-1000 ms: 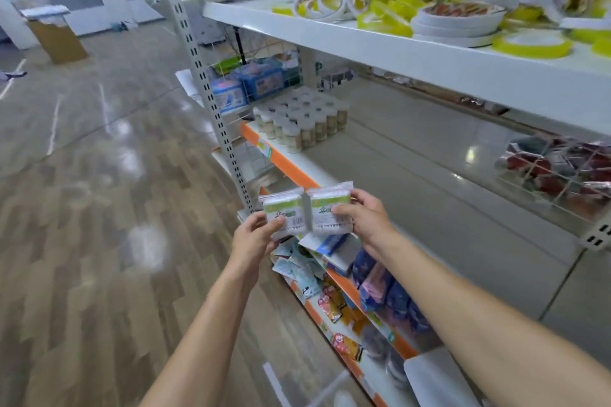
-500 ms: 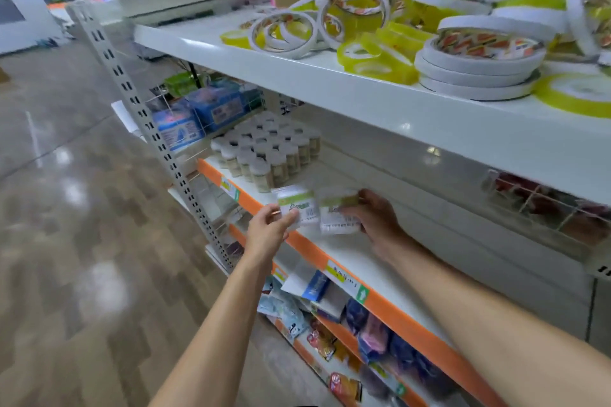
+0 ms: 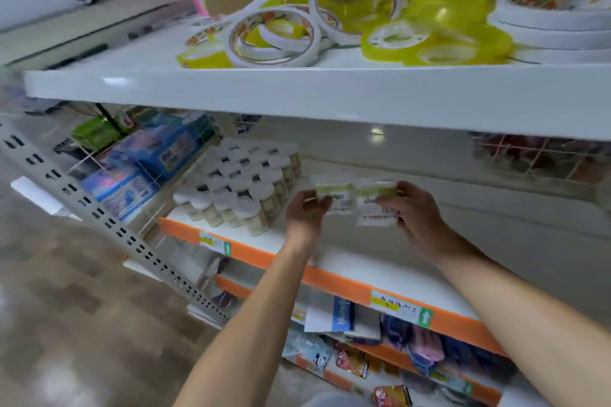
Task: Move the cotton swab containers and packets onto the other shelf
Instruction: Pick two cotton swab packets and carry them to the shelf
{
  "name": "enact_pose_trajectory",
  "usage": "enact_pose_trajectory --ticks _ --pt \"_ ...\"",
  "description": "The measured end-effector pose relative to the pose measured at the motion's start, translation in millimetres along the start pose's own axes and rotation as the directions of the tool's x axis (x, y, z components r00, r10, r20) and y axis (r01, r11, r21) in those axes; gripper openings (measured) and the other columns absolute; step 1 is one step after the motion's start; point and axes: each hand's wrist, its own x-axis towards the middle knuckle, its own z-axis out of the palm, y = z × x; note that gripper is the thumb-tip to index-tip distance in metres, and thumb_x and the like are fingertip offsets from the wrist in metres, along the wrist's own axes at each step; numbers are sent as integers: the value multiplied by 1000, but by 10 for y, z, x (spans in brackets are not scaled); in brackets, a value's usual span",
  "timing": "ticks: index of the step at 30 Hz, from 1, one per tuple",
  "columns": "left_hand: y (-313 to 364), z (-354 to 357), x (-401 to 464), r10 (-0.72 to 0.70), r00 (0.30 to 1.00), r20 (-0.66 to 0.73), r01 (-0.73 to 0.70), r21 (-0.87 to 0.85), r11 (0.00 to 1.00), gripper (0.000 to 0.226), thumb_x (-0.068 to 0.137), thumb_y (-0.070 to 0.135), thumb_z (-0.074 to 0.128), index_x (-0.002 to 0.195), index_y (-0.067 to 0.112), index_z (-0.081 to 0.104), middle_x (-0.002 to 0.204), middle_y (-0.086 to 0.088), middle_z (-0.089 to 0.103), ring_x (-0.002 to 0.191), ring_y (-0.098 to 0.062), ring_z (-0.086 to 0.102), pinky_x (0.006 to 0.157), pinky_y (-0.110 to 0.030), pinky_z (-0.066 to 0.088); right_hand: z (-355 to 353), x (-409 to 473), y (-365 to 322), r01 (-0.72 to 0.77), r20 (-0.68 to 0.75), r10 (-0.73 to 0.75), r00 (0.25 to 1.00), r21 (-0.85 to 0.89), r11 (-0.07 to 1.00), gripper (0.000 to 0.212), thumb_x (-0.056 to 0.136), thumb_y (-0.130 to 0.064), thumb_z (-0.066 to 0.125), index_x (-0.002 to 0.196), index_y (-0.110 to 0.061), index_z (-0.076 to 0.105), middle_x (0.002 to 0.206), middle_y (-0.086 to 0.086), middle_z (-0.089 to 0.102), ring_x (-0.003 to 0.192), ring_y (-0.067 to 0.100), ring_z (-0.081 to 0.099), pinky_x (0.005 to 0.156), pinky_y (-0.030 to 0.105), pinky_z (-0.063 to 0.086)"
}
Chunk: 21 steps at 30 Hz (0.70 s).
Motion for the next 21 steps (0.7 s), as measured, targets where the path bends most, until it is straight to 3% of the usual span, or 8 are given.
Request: enact_pose_trajectory --ticks 3,7,10,12,14,16,21 --pt "-11 26 231 47 998 31 -51 168 984 33 86 26 76 114 13 67 98 7 64 90 -12 60 75 -21 44 60 -36 42 27 -87 -23 996 52 998 23 67 -8 77 88 -17 75 87 13 74 80 28 69 61 28 46" --pt "-1 143 448 113 991 72 -124 181 976 30 87 19 74 112 4 67 104 -11 71 96 -25 65 85 -34 50 78 -143 86 57 -199 -39 979 83 995 23 61 -17 78 84 -22 75 91 19 71 85 30 62 73 42 38" --pt "7 240 640 169 983 73 -181 213 960 24 89 15 70 109 3 67 104 -14 73 97 -28 68 81 -33 51 64 -168 122 72 -279 -53 959 61 996 23 67 -12 77 88 -19 73 90 23 70 84 29 61 69 40 39" --pt "0 300 769 161 985 57 -170 244 955 25 91 17 67 112 4 66 108 -14 72 99 -29 67 82 -33 52 64 -155 139 90 -310 -70 948 51 995 23 71 -8 76 91 -18 73 90 18 72 86 37 64 70 41 44" --pt "0 374 890 125 992 33 -129 231 964 26 89 14 67 114 5 67 109 -15 72 101 -29 68 87 -36 54 74 -138 144 108 -319 -86 944 53 993 25 72 -6 74 95 -15 73 101 22 72 100 45 67 80 53 52" --pt "16 450 1007 109 994 23 -111 219 969 27 87 12 66 113 7 68 108 -14 72 101 -28 68 90 -34 54 90 -121 149 130 -317 -104 943 64 989 26 74 -4 74 98 -13 73 105 22 73 104 44 68 92 63 51" --pt "97 619 1264 88 996 31 -92 185 978 27 89 11 65 116 6 66 115 -16 69 102 -26 65 85 -24 46 114 -104 133 202 -323 -161 933 100 974 28 81 0 73 106 -14 73 103 13 76 101 36 72 87 51 58"
